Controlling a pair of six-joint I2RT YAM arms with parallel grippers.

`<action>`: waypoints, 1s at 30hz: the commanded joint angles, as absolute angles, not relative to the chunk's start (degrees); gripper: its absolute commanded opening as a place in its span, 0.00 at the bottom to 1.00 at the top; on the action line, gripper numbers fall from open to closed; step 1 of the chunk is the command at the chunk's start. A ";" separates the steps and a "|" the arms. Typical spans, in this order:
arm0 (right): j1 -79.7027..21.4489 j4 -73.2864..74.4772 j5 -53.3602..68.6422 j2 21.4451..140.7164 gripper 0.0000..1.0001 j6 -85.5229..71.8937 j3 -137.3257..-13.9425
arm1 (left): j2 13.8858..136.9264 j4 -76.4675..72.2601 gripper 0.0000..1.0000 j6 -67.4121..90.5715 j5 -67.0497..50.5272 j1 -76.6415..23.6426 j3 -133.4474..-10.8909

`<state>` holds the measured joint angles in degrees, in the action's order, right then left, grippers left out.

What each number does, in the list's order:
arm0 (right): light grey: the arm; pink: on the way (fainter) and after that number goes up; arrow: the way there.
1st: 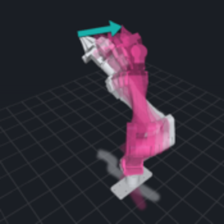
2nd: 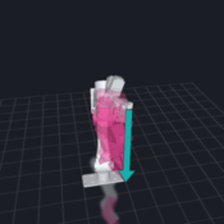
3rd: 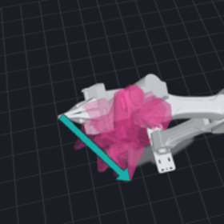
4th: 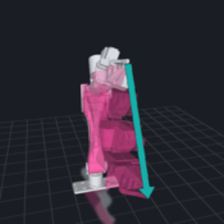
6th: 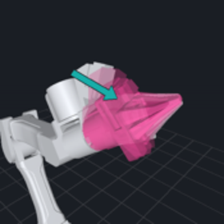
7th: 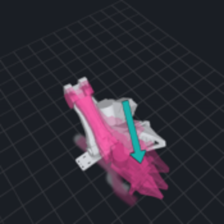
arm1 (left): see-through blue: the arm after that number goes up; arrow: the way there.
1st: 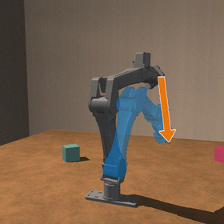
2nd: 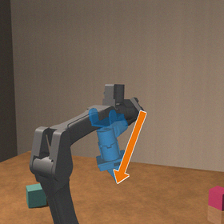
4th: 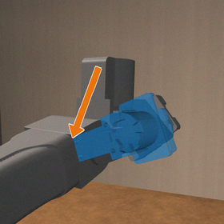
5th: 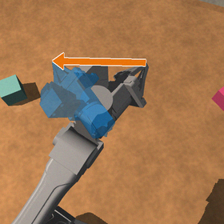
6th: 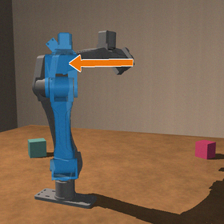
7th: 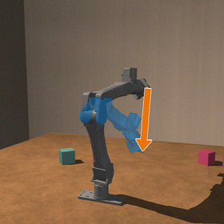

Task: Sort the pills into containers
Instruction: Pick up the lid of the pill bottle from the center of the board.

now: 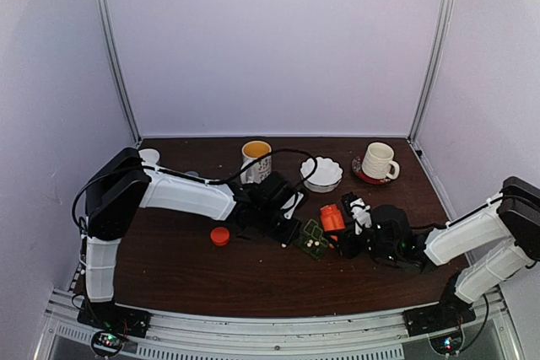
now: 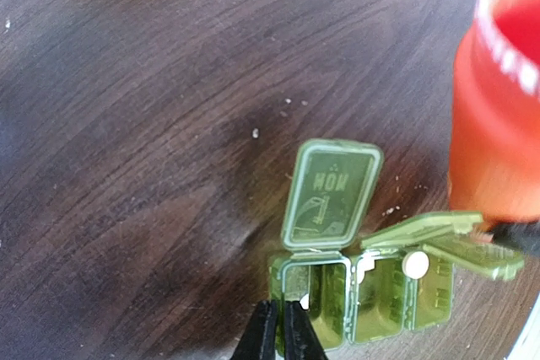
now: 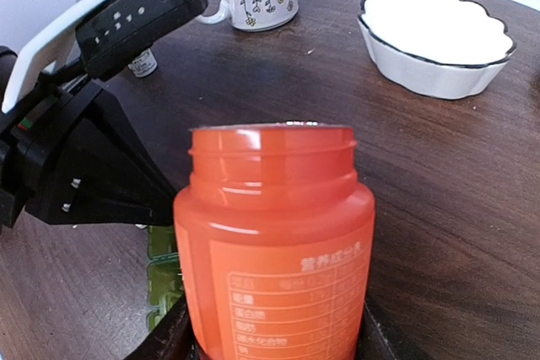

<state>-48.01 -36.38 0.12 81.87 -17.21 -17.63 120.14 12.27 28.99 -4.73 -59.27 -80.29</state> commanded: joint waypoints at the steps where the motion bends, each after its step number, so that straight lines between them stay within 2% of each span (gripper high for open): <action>1: -45.94 -35.43 -1.12 78.82 0.00 -18.63 -15.94 | 122.01 13.06 0.07 28.37 -7.14 -59.18 -81.89; 8: -44.78 -33.58 -0.46 76.56 0.00 -18.11 -15.18 | 122.43 15.08 0.15 28.61 -10.01 -58.33 -83.39; 14: -44.52 -33.69 -0.25 75.58 0.00 -17.85 -14.55 | 124.37 20.75 0.17 27.70 -9.07 -58.29 -87.72; 30: -43.95 -31.64 -0.18 71.83 0.00 -16.91 -13.64 | 127.00 26.23 0.05 27.52 -8.03 -58.34 -92.51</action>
